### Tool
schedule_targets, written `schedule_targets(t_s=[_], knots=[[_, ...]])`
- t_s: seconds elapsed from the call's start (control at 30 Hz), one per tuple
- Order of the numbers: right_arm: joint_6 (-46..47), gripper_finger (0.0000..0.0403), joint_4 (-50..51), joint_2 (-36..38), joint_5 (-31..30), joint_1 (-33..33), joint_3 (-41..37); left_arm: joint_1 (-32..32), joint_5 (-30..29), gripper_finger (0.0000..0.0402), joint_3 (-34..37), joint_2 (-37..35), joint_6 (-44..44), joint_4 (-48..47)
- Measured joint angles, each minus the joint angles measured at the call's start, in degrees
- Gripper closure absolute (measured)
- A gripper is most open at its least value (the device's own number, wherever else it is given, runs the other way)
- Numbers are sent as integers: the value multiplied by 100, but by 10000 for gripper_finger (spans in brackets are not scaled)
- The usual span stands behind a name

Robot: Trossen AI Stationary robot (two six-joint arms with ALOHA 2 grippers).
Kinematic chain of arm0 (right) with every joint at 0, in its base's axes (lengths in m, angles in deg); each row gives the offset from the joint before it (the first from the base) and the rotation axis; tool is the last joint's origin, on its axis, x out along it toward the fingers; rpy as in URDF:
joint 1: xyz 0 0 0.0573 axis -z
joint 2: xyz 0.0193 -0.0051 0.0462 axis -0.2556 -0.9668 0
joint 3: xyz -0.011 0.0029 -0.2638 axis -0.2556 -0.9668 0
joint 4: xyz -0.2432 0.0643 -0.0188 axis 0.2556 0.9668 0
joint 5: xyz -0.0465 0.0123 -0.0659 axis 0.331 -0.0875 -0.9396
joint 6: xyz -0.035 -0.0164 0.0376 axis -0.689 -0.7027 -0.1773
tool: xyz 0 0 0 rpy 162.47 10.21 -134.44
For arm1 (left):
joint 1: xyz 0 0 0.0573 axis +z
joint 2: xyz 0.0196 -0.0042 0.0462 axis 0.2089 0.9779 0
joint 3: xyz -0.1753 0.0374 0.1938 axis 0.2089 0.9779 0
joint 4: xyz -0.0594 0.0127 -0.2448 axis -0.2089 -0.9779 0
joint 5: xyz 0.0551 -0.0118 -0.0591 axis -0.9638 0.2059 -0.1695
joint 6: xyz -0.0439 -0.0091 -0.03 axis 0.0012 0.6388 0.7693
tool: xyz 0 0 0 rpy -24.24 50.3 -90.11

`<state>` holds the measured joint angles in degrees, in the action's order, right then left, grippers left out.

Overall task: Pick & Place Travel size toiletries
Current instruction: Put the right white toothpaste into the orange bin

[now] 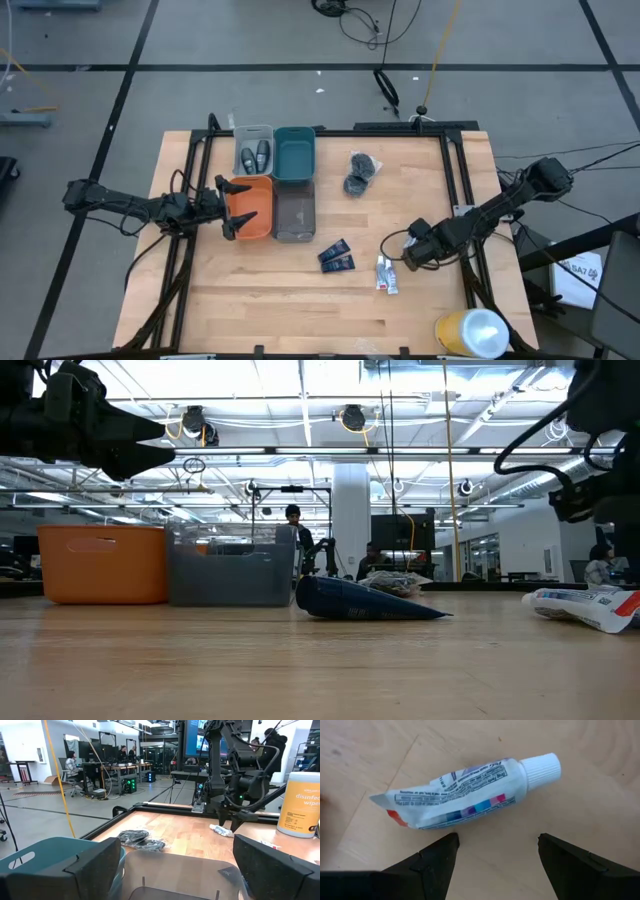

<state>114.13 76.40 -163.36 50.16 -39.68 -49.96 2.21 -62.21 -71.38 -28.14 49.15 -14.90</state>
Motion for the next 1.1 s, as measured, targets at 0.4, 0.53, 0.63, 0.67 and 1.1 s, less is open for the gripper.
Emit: schedule_targets(t_s=[0.4,0.53,0.63,0.67,1.1], knots=[[-671,136,71,-15,-487,728,-14,0,0,36,0,2,0,0],[-1610,136,-432,-10,-571,841,-18,0,0,36,0,1,0,0],[-2298,136,-754,-7,-651,883,-18,1,0,36,0,2,0,0],[-2496,136,-770,-7,-664,884,-18,0,0,36,0,2,0,0],[-3646,155,99,6,-261,881,224,1,0,36,0,2,3,-1]])
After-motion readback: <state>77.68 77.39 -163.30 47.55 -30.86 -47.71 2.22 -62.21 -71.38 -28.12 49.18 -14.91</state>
